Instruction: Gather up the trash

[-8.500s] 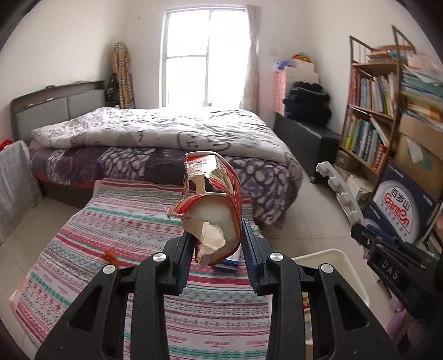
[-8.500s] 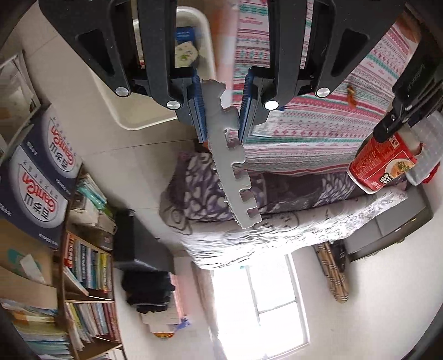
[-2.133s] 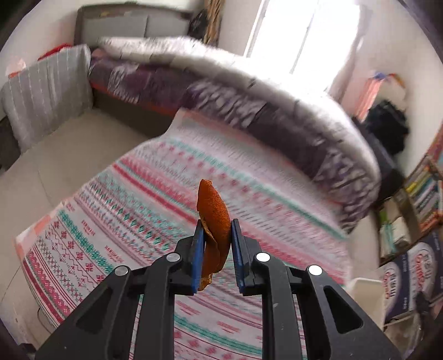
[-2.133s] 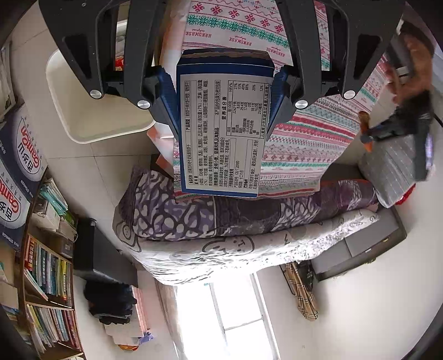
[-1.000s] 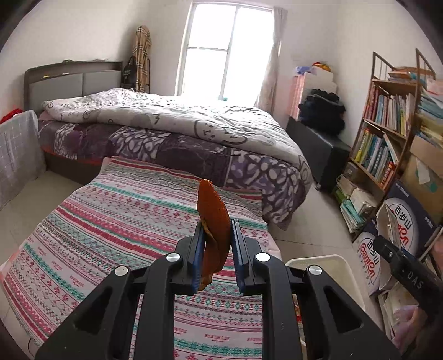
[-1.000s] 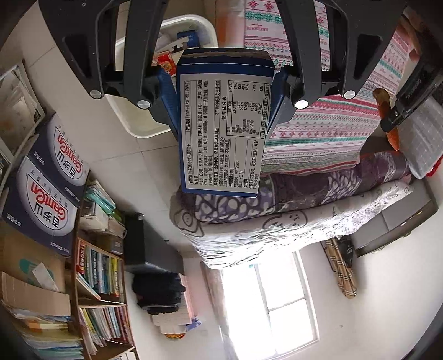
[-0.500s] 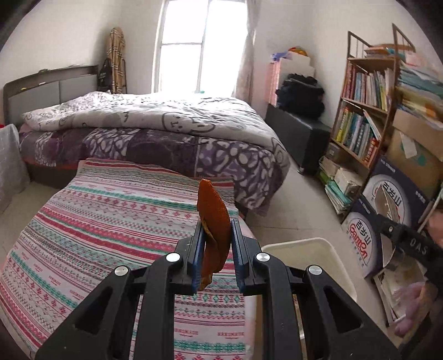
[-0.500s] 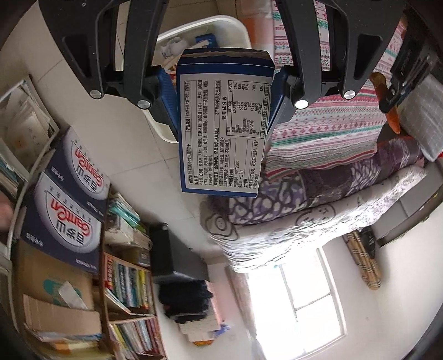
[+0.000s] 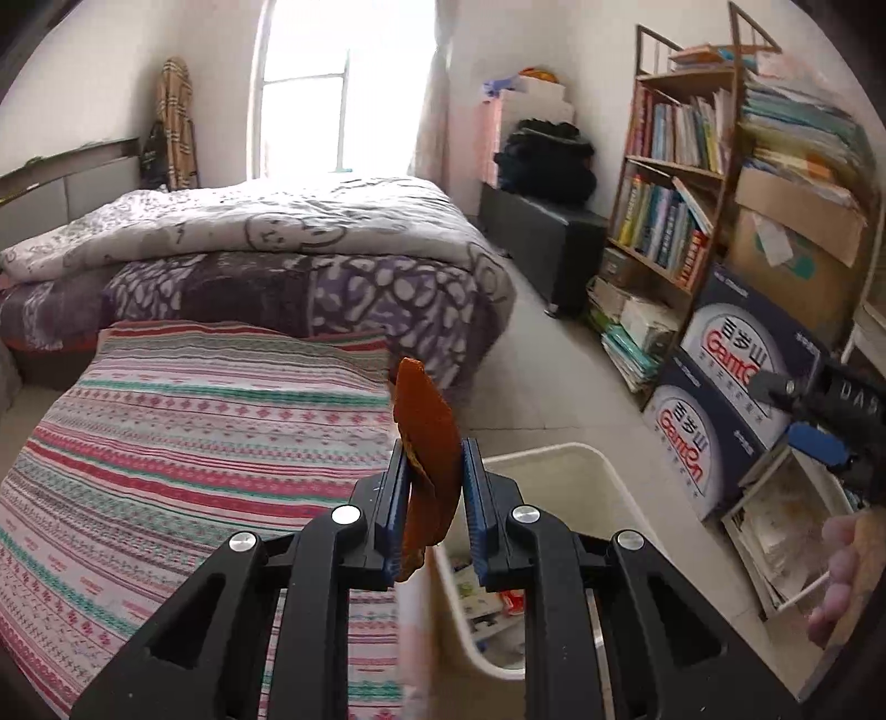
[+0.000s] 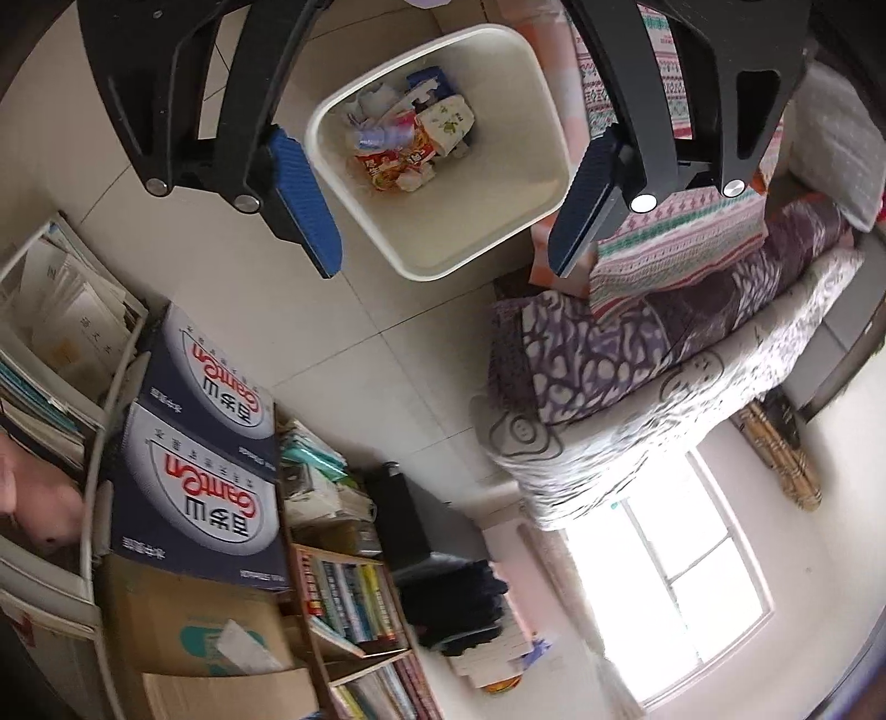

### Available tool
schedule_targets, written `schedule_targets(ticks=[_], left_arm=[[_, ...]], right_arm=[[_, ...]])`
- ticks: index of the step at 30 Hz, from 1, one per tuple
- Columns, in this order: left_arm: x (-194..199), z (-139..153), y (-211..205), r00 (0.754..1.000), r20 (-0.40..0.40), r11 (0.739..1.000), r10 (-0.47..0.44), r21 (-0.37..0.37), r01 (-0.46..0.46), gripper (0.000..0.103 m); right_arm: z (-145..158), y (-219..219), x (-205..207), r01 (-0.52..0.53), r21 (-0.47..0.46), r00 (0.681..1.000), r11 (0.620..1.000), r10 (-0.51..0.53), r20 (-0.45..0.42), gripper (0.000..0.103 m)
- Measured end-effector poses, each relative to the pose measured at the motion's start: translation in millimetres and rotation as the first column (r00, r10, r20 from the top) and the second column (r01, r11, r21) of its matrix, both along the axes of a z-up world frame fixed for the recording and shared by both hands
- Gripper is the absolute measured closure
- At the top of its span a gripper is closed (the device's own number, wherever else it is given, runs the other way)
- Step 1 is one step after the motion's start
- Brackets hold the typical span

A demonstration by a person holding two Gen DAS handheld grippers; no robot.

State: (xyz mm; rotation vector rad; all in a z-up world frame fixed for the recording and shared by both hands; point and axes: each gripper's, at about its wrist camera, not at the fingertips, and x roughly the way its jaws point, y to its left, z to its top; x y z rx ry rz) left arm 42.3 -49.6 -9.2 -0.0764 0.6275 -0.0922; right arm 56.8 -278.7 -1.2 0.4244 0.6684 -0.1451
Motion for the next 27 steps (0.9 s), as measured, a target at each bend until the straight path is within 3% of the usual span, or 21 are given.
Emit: schedule_targets(ticks=[14, 16, 17, 18, 23, 27], left_arm=[[22.2, -20.8, -75.1, 0.99, -0.042, 0.991, -0.134, 0.01, 0.134, 0.083], [27.8, -21.8, -81.0, 0.99, -0.046, 0.991, -0.133, 0.002, 0.134, 0.07], [30.8, -21.8, -82.1, 0.99, -0.05, 0.992, -0.13, -0.008, 0.129, 0.049], [32.4, -21.2, -81.0, 0.992, -0.049, 0.993, -0.115, -0.018, 0.114, 0.037], [25.1, -14.8, -62.9, 0.996, -0.033, 0.997, -0.078, -0.021, 0.077, 0.024], [11.7, 1.7, -33.9, 1.0, 0.015, 1.0, 0.011, -0.009, -0.011, 0.012]], right_arm=[[12.2, -37.3, -12.7, 0.097, 0.053, 0.994, 0.994, -0.1, 0.049, 0.019], [16.7, -39.3, -16.6, 0.112, 0.054, 0.99, 0.992, -0.116, 0.077, 0.017], [18.7, -39.7, -18.2, 0.118, 0.052, 0.989, 0.992, -0.122, 0.086, 0.016], [21.9, -38.5, -19.8, 0.121, 0.045, 0.987, 0.992, -0.125, 0.1, 0.015], [32.1, -22.3, -24.9, 0.124, -0.038, 0.981, 0.992, -0.117, 0.152, 0.013], [39.0, 0.3, -30.9, 0.112, -0.104, 0.978, 0.988, -0.09, 0.19, 0.01]])
